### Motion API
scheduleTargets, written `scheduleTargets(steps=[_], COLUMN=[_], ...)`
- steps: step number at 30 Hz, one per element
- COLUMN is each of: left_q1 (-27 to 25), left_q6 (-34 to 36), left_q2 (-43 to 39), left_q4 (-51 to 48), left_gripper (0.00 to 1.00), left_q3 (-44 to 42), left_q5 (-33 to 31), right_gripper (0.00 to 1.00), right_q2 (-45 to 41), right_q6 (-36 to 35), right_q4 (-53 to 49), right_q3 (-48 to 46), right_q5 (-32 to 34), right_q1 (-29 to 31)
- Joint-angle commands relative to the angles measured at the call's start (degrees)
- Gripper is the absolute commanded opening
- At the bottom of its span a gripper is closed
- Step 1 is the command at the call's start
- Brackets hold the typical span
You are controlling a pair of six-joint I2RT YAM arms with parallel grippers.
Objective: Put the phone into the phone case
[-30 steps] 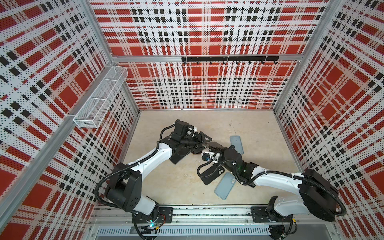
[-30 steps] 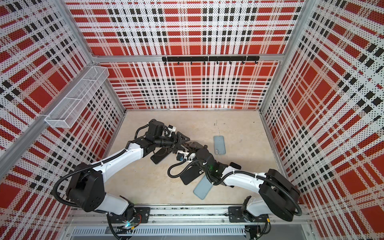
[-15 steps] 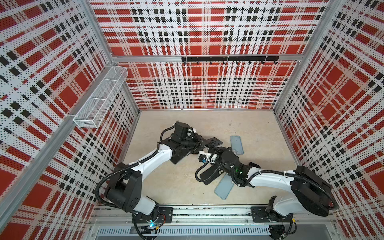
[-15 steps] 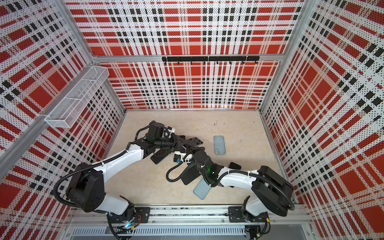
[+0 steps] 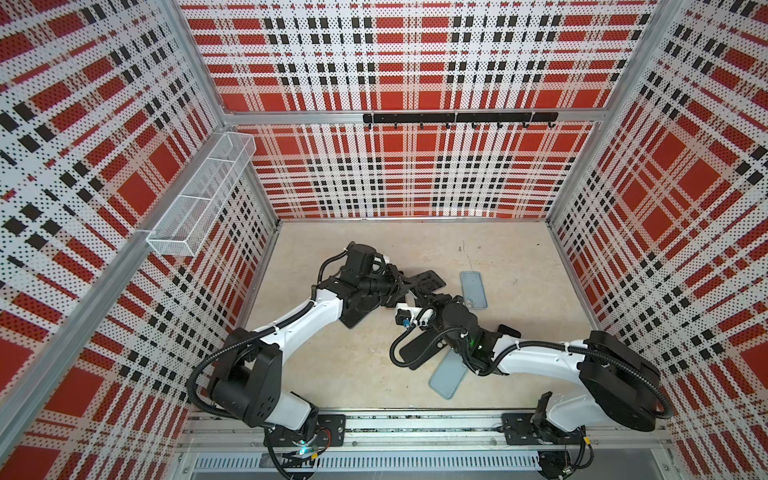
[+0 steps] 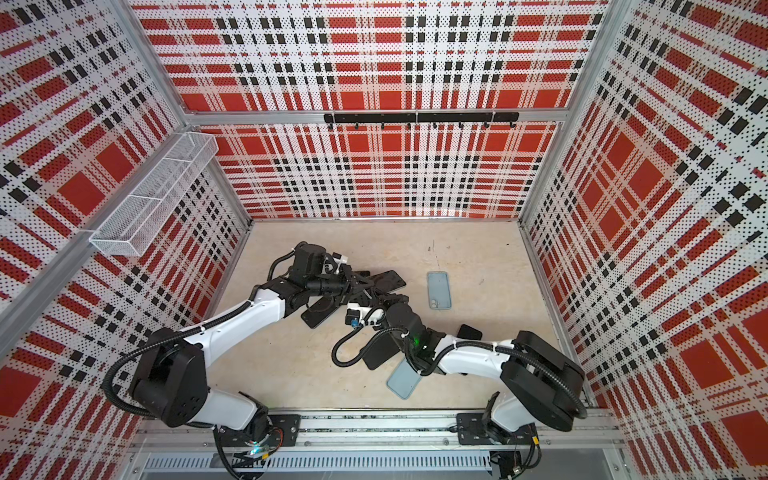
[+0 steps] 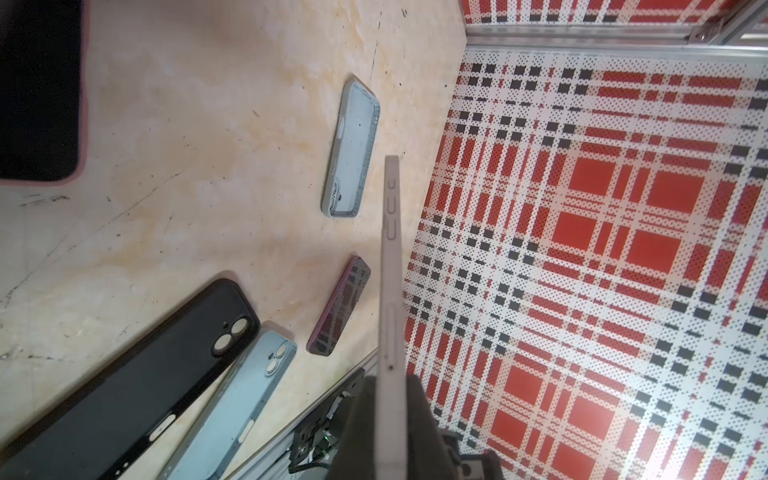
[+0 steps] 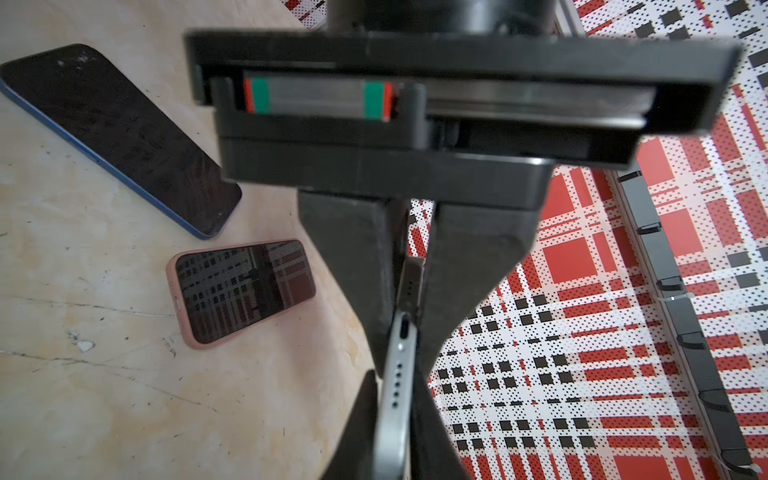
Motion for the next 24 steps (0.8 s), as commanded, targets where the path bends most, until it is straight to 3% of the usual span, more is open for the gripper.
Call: scheduleTargets(steps=[1,4,11,13,17,19,21,24], left_q1=[1.5,2.2,1.7,1.4,1.0,0.9,0.5,-0.9], left_q6=[4.0,6.1,12.9,12.8,9.2,7.5,6.2,4.9], left_q2=[-2.5,-3.3,-3.7,-4.0,-5.4,-5.6,-5.6,-5.7], left_q4=[4.3,5.8,8.3,12.3,26.2,32.1,36.8,42.1], left_gripper=[0.00,0.00,0.00,0.00,0.00,0.00,0.00,0.00], left_q3=[-0.1,1.0,3.0,1.5,-4.1,-5.7,-6.7,-7.5], left_q5=[-3.7,-5.8,-7.8,-8.4,-10.7,-11.6,-12.4,-14.1], right_gripper=[0.35,0.50,0.69,0.74,0.75,0.75,0.75,0.73], right_q2=[-6.0,-11.2,-24.1,-27.0,-29.1,-29.0,-28.3,-24.8], right_q6=[1.7,9.0,31.9,43.2,69.8,81.5,95.0,113.4], right_q4=[-6.4,-15.4,-27.9,-30.6,-34.7,-30.0,-17.8,1.3], right_q3=[1.6,3.2,6.3,8.3,11.5,9.3,3.6,-4.8], right_q5=[-4.7,-8.6,-18.5,-21.6,-34.7,-42.1,-48.1,-51.0], right_q1=[0.6,0.6,-1.4,-5.3,-20.3,-27.2,-32.5,-37.1])
